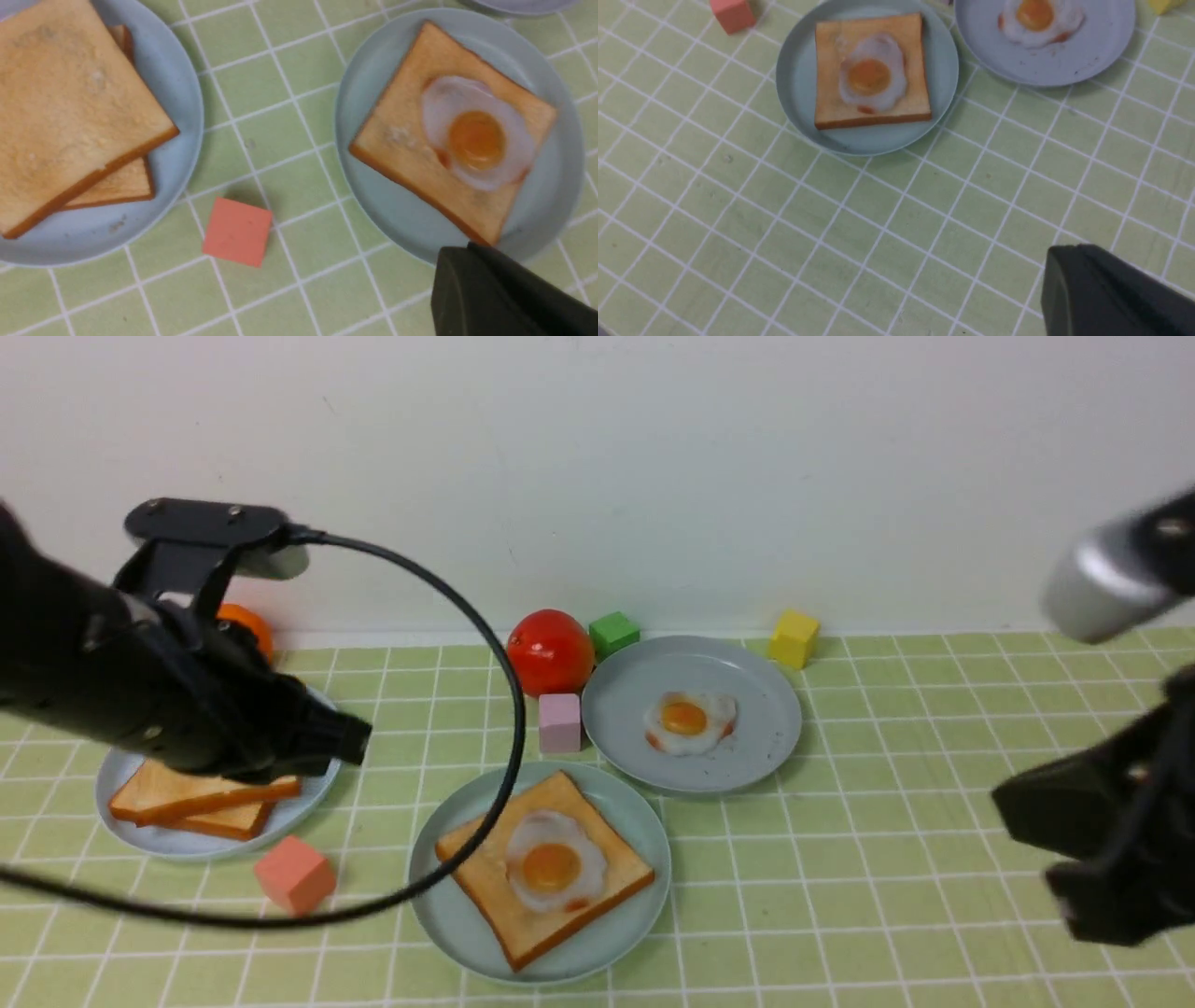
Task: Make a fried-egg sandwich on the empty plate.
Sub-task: Use the left arm to grab a slice of bread
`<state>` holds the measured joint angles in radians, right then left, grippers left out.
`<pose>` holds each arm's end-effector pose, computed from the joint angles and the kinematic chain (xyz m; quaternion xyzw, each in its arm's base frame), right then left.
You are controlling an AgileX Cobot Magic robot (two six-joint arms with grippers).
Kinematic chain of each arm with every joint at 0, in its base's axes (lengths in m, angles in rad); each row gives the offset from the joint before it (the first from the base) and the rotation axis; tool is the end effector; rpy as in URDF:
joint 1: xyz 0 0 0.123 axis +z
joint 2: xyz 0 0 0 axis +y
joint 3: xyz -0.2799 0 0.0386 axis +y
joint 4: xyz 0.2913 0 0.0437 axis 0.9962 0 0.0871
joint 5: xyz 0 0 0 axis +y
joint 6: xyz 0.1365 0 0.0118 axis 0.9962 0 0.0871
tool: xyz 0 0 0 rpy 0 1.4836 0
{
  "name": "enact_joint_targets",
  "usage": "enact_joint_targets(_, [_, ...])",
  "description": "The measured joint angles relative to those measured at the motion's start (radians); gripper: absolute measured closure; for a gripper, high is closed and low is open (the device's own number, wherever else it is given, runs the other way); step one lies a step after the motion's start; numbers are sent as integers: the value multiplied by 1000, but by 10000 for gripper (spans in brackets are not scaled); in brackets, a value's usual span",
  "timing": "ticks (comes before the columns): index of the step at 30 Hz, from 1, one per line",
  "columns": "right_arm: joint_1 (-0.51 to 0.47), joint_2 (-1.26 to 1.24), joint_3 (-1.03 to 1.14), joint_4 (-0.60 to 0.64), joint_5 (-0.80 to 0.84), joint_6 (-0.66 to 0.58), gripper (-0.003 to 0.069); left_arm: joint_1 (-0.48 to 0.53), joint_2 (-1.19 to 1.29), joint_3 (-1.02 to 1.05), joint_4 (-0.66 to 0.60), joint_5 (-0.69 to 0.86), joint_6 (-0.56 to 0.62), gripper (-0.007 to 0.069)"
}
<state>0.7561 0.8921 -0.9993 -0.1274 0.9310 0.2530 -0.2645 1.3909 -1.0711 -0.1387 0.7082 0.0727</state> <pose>0.1846 0.1548 0.3485 -0.2407 0.8802 0.1411 0.3839 0.3433 -0.1058 0.2452 0.1236 0.9411 -0.0885 0.3020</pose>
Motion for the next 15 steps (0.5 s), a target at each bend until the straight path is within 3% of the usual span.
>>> enact_joint_targets(3, [0,-101,29,-30,1,45,645,0,123,-87,91,15,-73,638])
enact_joint_targets(8, [0,-249,46,-112,53,152,645,22,354,-288,309,101,-289,636])
enact_joint_targets(11, [0,-266,47,-127,92,169,645,50,412,-349,351,109,-349,616])
enact_joint_targets(14, [0,-267,49,-127,124,175,645,89,480,-410,367,113,-384,538])
enact_joint_targets(15, [0,-267,52,-127,125,177,645,103,512,-429,367,116,-388,476])
